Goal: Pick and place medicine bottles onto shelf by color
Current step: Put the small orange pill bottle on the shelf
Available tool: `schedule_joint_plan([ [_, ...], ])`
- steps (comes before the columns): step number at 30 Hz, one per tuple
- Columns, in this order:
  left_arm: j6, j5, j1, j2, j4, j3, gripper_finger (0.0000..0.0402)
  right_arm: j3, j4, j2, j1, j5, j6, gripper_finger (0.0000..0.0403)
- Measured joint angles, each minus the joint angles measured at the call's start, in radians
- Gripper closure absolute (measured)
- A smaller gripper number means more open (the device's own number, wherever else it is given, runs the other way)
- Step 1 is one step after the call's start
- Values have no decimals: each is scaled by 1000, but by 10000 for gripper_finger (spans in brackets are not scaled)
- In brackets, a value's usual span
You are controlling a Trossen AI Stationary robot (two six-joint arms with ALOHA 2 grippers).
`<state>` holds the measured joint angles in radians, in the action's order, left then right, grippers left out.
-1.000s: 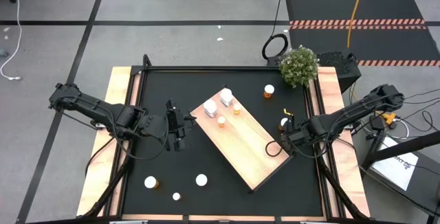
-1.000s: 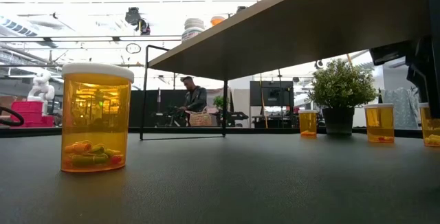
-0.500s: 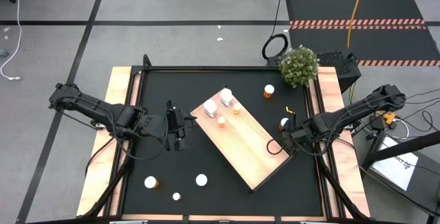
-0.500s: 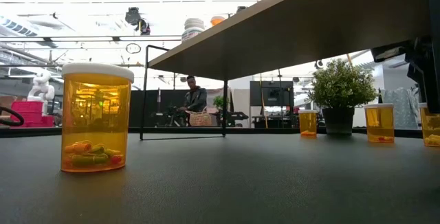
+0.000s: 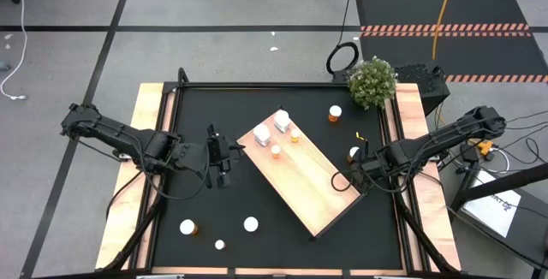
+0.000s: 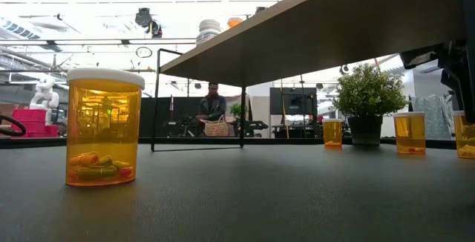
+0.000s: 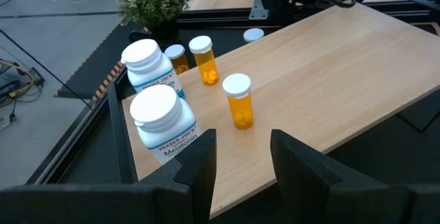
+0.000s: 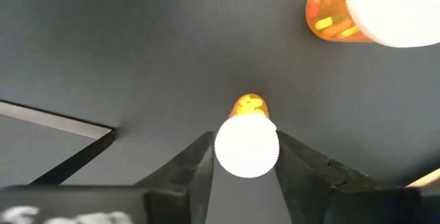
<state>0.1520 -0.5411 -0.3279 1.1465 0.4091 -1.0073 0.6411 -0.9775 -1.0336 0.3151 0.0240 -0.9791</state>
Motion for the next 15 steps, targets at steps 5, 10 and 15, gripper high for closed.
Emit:
schedule_joint_plan([
  [5, 0, 0, 0, 0, 0, 0, 261, 0, 0, 0, 0, 0, 0, 289],
  [10, 0, 0, 0, 0, 0, 0, 261, 0, 0, 0, 0, 2, -1, 290],
  [15, 0, 0, 0, 0, 0, 0, 261, 0, 0, 0, 0, 4, 0, 283],
])
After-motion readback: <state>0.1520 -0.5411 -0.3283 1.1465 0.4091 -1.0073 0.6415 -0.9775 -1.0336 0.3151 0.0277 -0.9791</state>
